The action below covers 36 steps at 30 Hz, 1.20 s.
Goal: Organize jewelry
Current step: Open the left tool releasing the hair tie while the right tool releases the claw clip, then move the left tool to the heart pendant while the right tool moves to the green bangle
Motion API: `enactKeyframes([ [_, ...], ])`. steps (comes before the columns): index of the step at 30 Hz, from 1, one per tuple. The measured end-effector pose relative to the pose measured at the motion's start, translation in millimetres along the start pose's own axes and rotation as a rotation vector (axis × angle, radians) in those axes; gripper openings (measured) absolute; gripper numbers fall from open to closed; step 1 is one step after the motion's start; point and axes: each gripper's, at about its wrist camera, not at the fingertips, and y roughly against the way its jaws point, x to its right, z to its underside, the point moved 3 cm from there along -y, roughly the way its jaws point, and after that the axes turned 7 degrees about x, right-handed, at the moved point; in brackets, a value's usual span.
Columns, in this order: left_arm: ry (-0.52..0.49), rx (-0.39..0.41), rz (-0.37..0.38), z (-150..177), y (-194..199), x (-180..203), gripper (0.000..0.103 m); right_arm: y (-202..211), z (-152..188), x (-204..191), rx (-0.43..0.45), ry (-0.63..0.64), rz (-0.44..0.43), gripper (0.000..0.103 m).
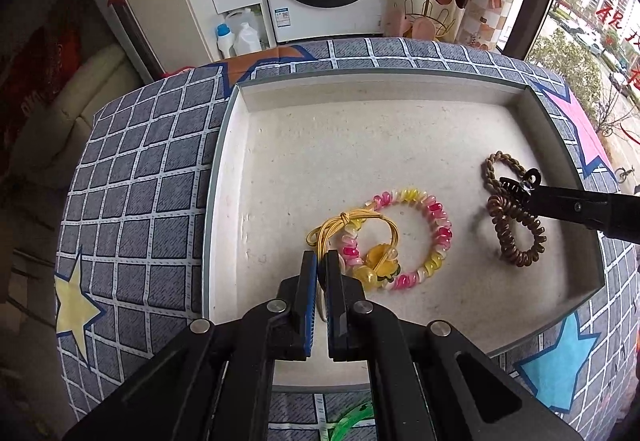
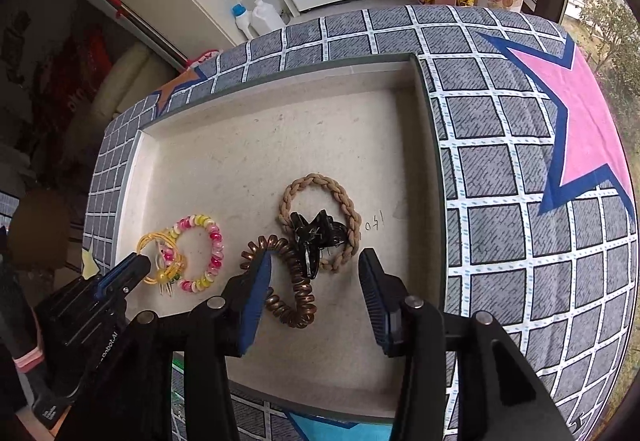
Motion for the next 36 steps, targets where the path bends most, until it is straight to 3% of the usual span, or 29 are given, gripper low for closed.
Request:
enactKeyframes([
  [13,0.020,0.044,0.016,-7,23,-3,0.018,23,11,-10,0.034,-0.036,-0.046,0.052],
  [14,0.023,0.046,0.016,-8,25,-4,0.066,24,12,-11,0.036,-0.037,-0.047,0.052],
  [15,0.028,0.042,0.010,-8,26,-5,0.103,25,14,-11,0.037,-0.038,-0.047,0.053],
  [18,0.034,0.076,-0.003,-7,23,-6,0.103,30,18,-11,0.042,-0.049,-0.048,0.054],
  [25,0.013,0.115,-0.040,4,27,-9,0.103,44,30,-11,0.047,-0.068,-0.054,0.068],
  [27,0.024,0.119,-0.035,10,31,-14,0.103,49,36,-11,0.051,-0.074,-0.052,0.085],
  [36,0.031,0.042,0.017,67,50,-36,0.103,63,70,-16,0.029,-0.081,-0.061,0.088],
])
